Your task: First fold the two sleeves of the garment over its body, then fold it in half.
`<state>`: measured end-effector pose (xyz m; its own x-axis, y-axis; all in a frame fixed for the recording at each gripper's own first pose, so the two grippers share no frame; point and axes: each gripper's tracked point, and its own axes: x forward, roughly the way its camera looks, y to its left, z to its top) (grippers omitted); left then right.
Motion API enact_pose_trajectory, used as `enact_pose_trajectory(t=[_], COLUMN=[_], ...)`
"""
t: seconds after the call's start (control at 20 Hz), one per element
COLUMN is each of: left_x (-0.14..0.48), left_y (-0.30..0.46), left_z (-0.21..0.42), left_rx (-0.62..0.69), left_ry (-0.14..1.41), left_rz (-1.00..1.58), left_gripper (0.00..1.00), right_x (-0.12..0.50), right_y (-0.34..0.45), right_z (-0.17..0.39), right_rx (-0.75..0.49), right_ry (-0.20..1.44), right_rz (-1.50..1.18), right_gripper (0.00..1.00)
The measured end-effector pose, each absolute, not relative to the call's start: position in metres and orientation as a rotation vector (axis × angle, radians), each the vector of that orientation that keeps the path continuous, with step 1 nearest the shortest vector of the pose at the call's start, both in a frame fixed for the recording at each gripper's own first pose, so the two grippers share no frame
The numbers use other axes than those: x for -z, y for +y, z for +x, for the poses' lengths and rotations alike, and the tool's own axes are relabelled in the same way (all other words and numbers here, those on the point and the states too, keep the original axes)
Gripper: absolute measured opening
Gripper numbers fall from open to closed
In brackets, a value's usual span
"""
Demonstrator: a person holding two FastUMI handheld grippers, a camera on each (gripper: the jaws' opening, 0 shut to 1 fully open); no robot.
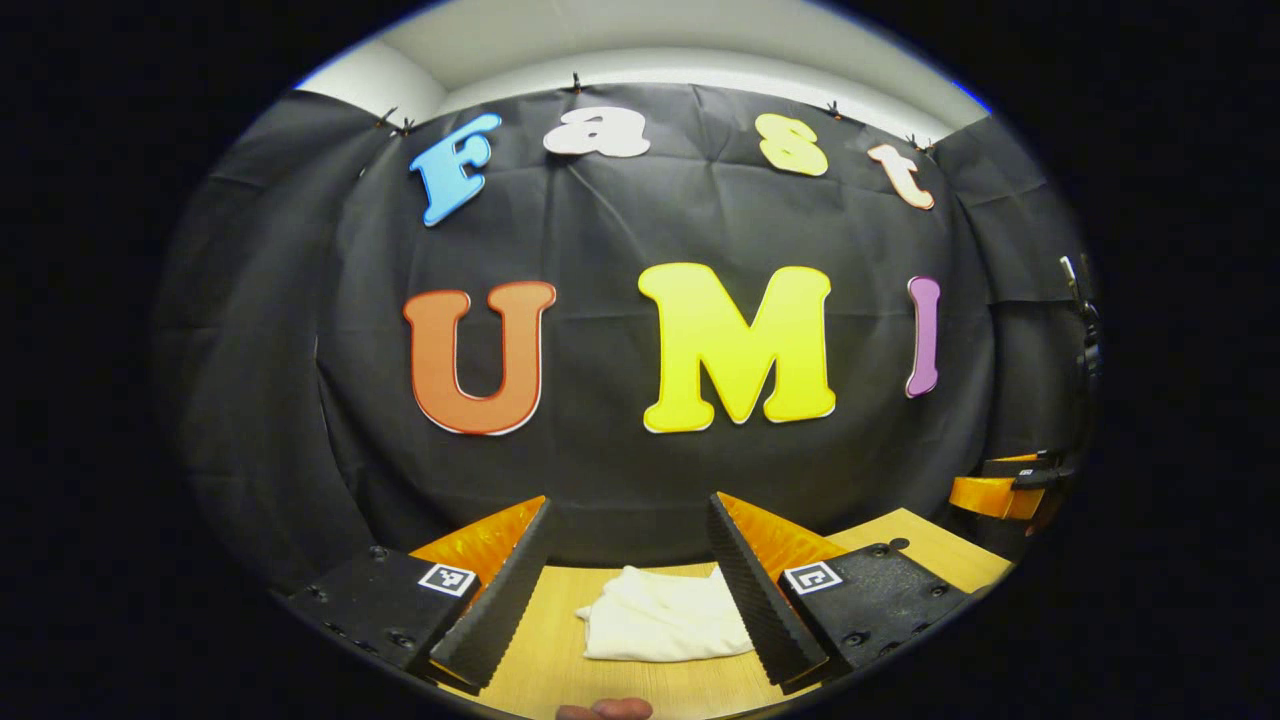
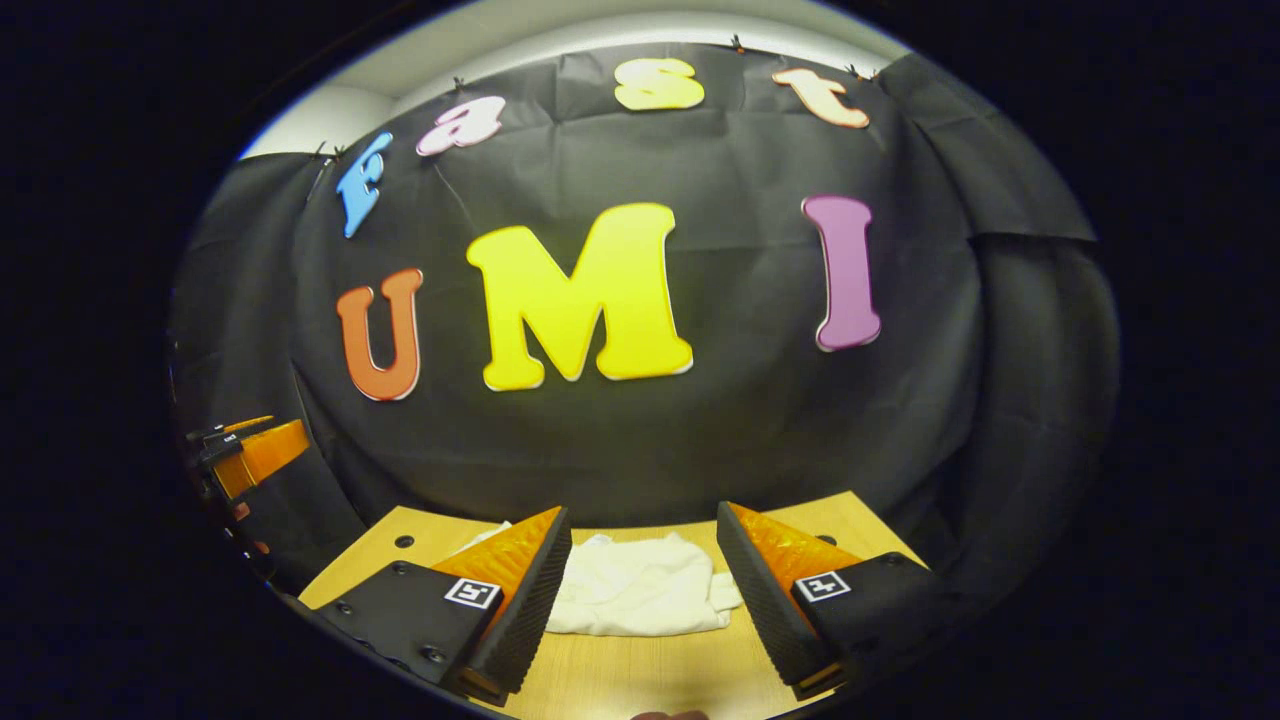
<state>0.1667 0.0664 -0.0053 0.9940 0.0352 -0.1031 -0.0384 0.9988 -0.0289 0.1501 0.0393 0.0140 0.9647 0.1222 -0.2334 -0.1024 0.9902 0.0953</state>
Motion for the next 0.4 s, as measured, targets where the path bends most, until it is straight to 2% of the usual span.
enact_pose_trajectory(t=[0.2, 0.4], left_x=[-0.018, -0.016], left_y=[0.050, 0.031], left_z=[0.114, 0.073], left_rx=[-0.034, -0.025], left_ry=[0.069, 0.049], left_rz=[-0.078, -0.091], left_gripper=[0.96, 0.96], right_x=[-0.049, -0.043], right_y=[0.029, 0.032], right_z=[0.096, 0.053], right_rx=[-0.077, -0.072], right_ry=[0.142, 0.138], right_rz=[0.034, 0.057], right_gripper=[0.90, 0.92])
